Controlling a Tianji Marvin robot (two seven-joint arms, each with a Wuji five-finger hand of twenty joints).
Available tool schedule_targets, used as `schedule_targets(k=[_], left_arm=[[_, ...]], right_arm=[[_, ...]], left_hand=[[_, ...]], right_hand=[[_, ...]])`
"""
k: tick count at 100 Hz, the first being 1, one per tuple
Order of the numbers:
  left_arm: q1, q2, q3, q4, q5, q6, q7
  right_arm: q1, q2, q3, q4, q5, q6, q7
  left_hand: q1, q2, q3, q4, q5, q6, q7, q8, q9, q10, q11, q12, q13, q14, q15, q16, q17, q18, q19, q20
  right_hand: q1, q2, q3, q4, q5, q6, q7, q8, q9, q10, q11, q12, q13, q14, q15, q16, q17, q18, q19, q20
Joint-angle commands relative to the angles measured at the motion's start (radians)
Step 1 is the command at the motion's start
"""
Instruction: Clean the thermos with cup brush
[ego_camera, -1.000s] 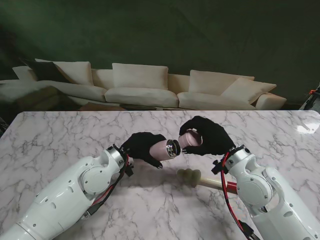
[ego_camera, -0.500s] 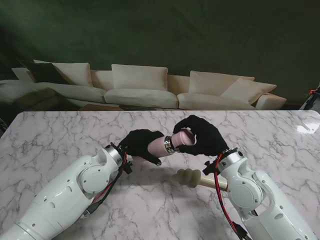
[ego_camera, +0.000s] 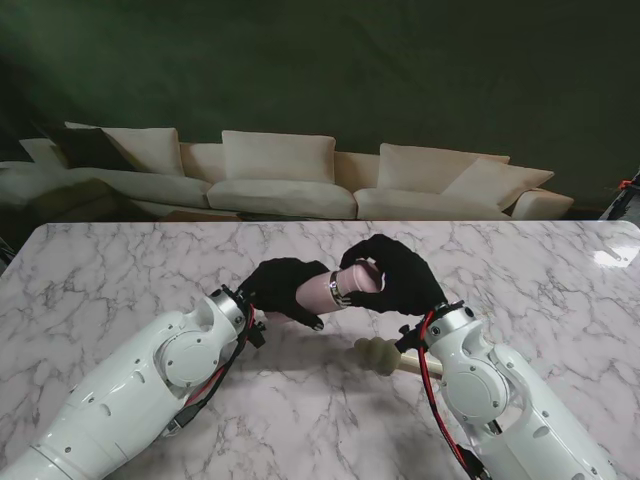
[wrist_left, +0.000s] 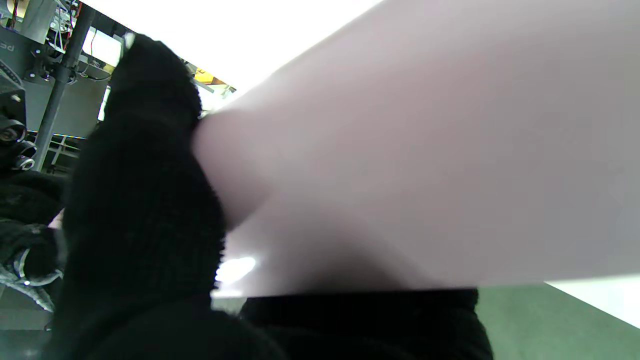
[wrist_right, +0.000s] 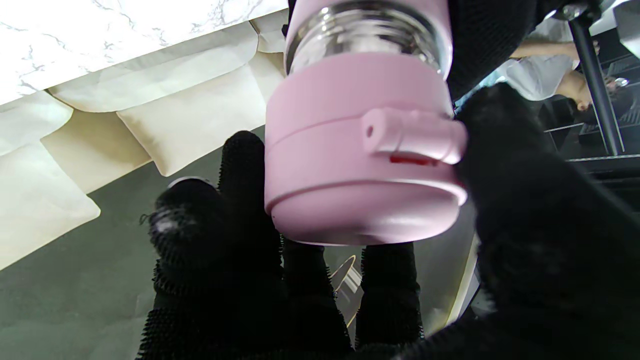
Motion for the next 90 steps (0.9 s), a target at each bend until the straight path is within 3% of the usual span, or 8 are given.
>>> schedule_targets(k=[1,33,48,71,90], left_arm=[[-0.004,-0.004,0.000,-0.008,-0.002,-0.006,-0.011],[-0.003,-0.006,0.005,-0.008,-0.005,0.002,-0.007],[-0.002,-0.006,0.004,-0.008,-0.004,0.002,-0.004],[0.001,-0.006,0.002,-0.012,-0.002,0.006,-0.004],[0.001,-0.006,0.003,-0.014,-0.003,0.010,-0.006]], right_arm=[[-0.001,-0.009,-0.005,0.011,0.010,0.013,-0.007],[0.005,-0.021,-0.045,0.020,0.060,0.045,-0.025],[0.009,-0.031,-0.068,0.026,0.094,0.071,-0.040],[0.007,-0.048,-0.099,0.028,0.150,0.130,-0.069],[0.003,-0.053,-0.114,0.030,0.126,0.170,-0.100]], left_hand=[[0.335,0.513,0.242,-0.004,0.094,-0.195,0.147,0.035,-0.001,-0.042,0.030,0.002,0.080,-0.059,0.184,0.042,0.025,-0.090,0.086,0.040],[0.336,0.513,0.243,-0.003,0.094,-0.193,0.146,0.035,-0.001,-0.042,0.030,0.002,0.082,-0.059,0.185,0.042,0.027,-0.090,0.086,0.040],[0.335,0.514,0.243,-0.003,0.094,-0.193,0.146,0.035,0.000,-0.042,0.031,0.002,0.083,-0.060,0.185,0.043,0.029,-0.091,0.087,0.040],[0.335,0.514,0.243,-0.003,0.093,-0.194,0.145,0.035,0.000,-0.042,0.031,0.002,0.084,-0.060,0.185,0.043,0.029,-0.092,0.088,0.040],[0.336,0.512,0.243,-0.003,0.095,-0.191,0.145,0.035,0.000,-0.041,0.031,0.002,0.084,-0.059,0.186,0.043,0.030,-0.091,0.088,0.040]], right_hand=[[0.335,0.150,0.358,0.084,0.122,-0.027,0.157,0.101,0.092,-0.088,0.117,0.079,0.094,-0.167,0.139,0.055,-0.009,-0.102,-0.005,0.008],[0.337,0.165,0.352,0.082,0.113,-0.016,0.152,0.101,0.072,-0.075,0.115,0.077,0.082,-0.159,0.120,0.044,-0.019,-0.081,-0.025,0.002],[0.330,0.205,0.310,0.077,0.087,-0.007,0.158,0.088,0.045,-0.058,0.123,0.073,0.078,-0.148,0.081,0.022,-0.020,-0.050,-0.063,-0.015],[0.311,0.357,0.076,0.112,-0.052,0.013,0.268,0.018,0.000,-0.027,0.167,0.065,0.103,-0.125,0.013,0.013,0.000,0.003,-0.104,-0.039],[0.290,0.463,-0.165,0.144,-0.153,0.051,0.307,-0.003,-0.017,-0.027,0.204,0.054,0.133,-0.090,-0.040,-0.006,0.018,0.037,-0.119,-0.060]])
